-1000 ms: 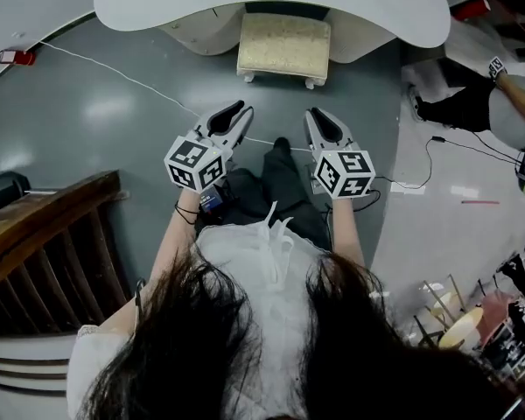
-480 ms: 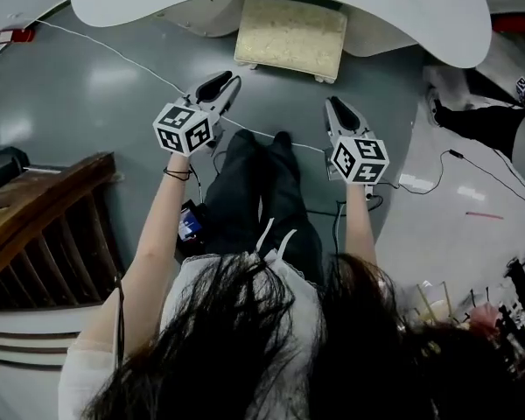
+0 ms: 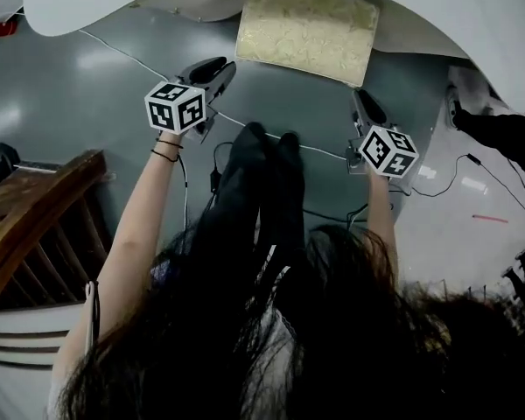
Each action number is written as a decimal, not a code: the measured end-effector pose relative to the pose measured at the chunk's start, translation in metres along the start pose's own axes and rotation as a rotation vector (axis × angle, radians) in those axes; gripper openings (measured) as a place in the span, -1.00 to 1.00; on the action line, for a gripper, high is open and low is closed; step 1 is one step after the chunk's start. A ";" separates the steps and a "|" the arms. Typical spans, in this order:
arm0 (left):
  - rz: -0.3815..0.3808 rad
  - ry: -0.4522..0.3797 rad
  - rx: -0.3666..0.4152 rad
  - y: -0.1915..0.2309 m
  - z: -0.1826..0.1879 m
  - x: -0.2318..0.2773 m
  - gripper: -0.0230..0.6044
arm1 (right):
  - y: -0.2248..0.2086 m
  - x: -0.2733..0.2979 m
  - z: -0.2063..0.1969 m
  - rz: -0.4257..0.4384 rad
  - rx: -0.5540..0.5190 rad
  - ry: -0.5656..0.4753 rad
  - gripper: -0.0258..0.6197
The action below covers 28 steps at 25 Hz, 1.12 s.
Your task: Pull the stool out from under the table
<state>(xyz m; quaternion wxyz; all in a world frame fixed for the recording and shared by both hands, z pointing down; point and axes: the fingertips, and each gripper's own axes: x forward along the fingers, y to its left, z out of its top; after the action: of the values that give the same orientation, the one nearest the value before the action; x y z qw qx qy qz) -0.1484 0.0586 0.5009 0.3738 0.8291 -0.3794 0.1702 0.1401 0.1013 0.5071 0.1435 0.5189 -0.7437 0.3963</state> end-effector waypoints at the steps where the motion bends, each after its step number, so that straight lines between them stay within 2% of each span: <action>1: -0.001 0.012 -0.007 0.009 -0.003 0.008 -0.59 | -0.008 0.008 -0.003 -0.004 0.012 0.007 -0.72; 4: -0.014 0.060 -0.050 0.035 -0.012 0.035 -0.29 | -0.034 0.031 -0.013 -0.023 0.028 0.041 -0.72; 8: -0.033 0.084 -0.141 0.063 -0.021 0.067 -0.11 | -0.064 0.052 -0.023 -0.031 0.073 0.082 -0.68; 10: -0.050 0.082 -0.180 0.072 -0.023 0.075 0.01 | -0.073 0.059 -0.027 -0.023 0.109 0.095 -0.33; 11: -0.063 0.079 -0.203 0.074 -0.024 0.078 0.04 | -0.075 0.063 -0.029 -0.012 0.132 0.100 -0.27; 14: -0.101 0.095 -0.277 0.079 -0.032 0.087 0.10 | -0.081 0.073 -0.033 0.045 0.214 0.116 -0.18; 18: -0.122 0.141 -0.305 0.089 -0.043 0.100 0.15 | -0.093 0.086 -0.039 0.076 0.253 0.157 -0.13; 23: -0.137 0.122 -0.368 0.096 -0.045 0.115 0.16 | -0.094 0.095 -0.046 0.177 0.365 0.178 -0.08; 28: -0.236 0.106 -0.452 0.087 -0.047 0.124 0.19 | -0.090 0.099 -0.049 0.266 0.432 0.174 -0.08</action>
<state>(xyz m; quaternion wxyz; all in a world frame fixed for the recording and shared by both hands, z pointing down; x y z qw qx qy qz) -0.1331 -0.0061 0.6456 0.5862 0.7529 -0.2884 0.0792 0.1686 0.0591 0.6395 0.0394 0.3991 -0.6883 0.6044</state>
